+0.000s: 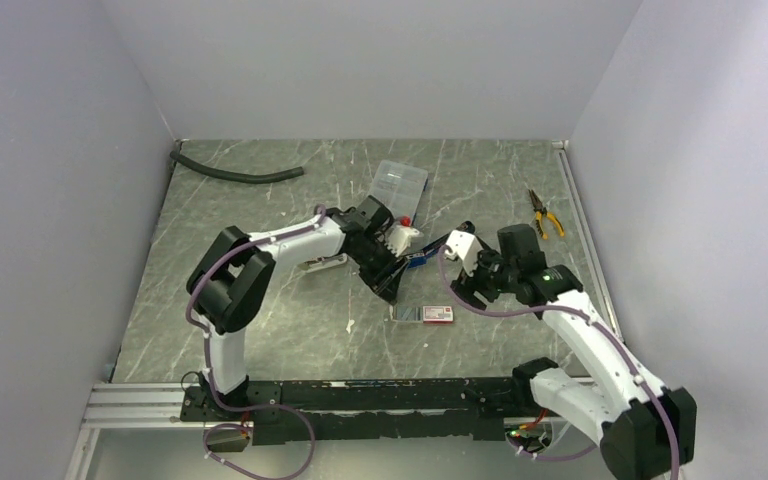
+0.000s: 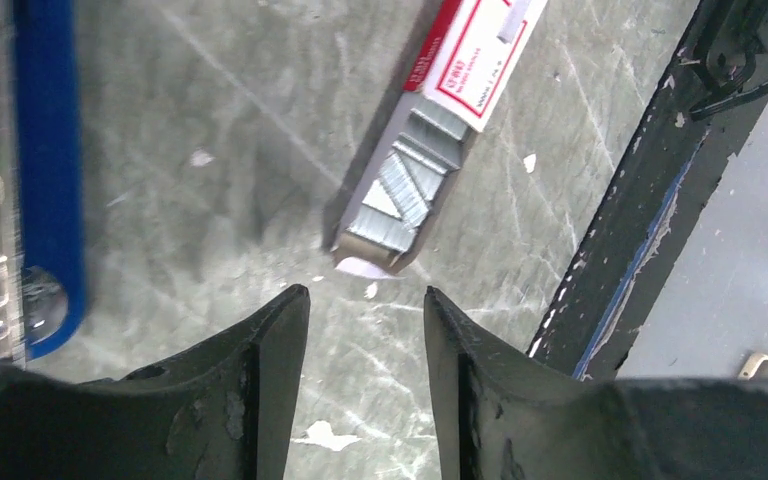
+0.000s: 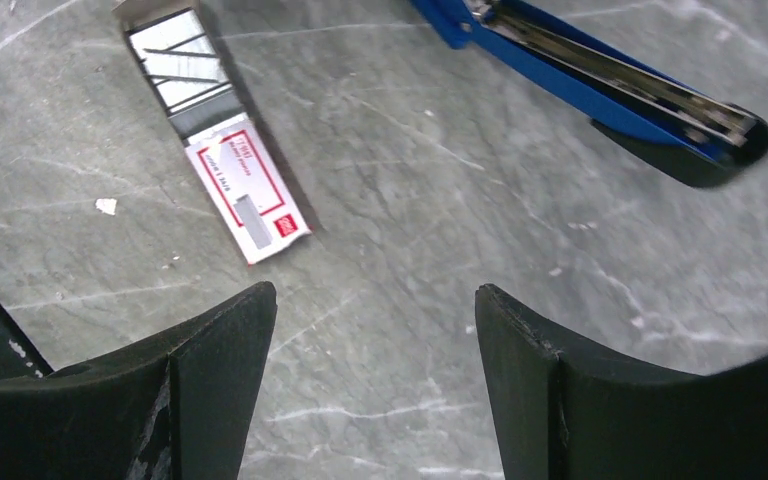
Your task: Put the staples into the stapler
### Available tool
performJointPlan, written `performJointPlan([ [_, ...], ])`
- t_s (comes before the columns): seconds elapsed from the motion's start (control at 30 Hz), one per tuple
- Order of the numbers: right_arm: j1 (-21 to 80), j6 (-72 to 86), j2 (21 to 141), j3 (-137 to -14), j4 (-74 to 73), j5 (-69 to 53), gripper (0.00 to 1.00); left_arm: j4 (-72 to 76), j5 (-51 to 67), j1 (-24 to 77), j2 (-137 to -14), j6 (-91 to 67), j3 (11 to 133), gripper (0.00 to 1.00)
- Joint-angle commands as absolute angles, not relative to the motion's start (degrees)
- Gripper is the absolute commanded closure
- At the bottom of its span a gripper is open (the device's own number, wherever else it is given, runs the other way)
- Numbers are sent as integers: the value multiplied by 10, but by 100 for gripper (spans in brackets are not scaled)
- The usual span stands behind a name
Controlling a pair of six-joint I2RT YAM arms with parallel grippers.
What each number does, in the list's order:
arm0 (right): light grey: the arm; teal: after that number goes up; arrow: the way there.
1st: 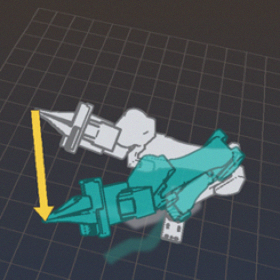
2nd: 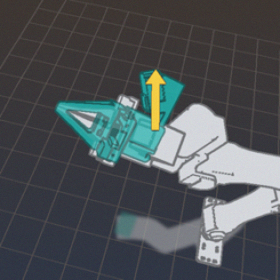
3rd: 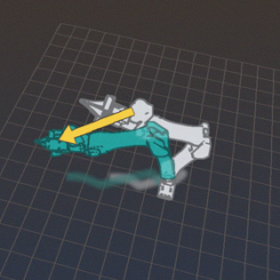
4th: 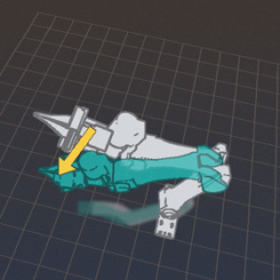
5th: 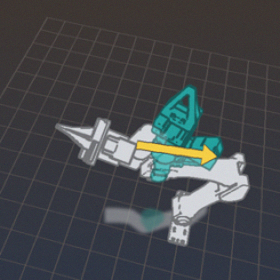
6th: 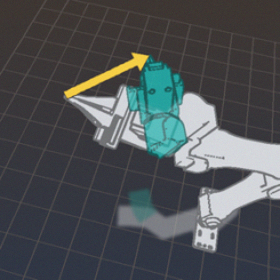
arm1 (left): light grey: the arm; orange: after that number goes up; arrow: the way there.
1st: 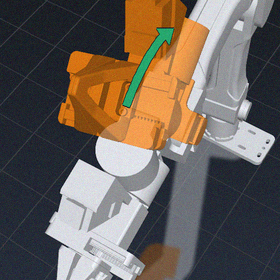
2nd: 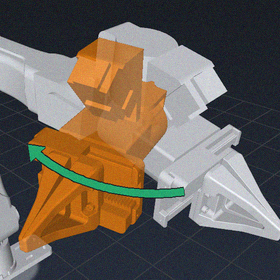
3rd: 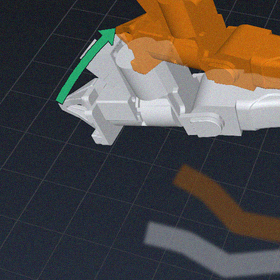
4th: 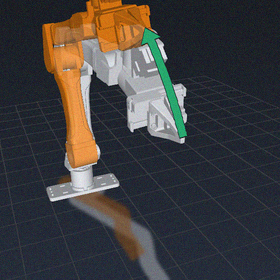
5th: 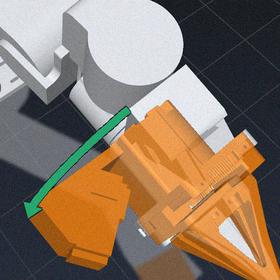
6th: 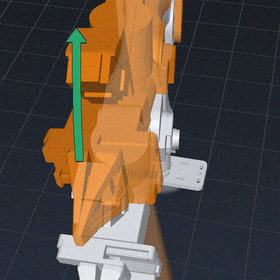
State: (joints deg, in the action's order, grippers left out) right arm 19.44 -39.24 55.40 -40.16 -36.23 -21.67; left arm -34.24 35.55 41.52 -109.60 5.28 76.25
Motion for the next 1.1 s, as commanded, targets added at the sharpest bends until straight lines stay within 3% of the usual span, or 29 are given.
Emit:
performJointPlan([
  [0.0,162,-355,503,-401,-377,-215,24,-352,304,454,-1087,31,784,51],
  [0.5,101,-349,463,-396,-373,-226,25,-387,208,517,-1146,-34,849,67],
  [1.07,84,-360,457,-396,-385,-246,26,-392,167,547,-1155,-44,866,77],
])
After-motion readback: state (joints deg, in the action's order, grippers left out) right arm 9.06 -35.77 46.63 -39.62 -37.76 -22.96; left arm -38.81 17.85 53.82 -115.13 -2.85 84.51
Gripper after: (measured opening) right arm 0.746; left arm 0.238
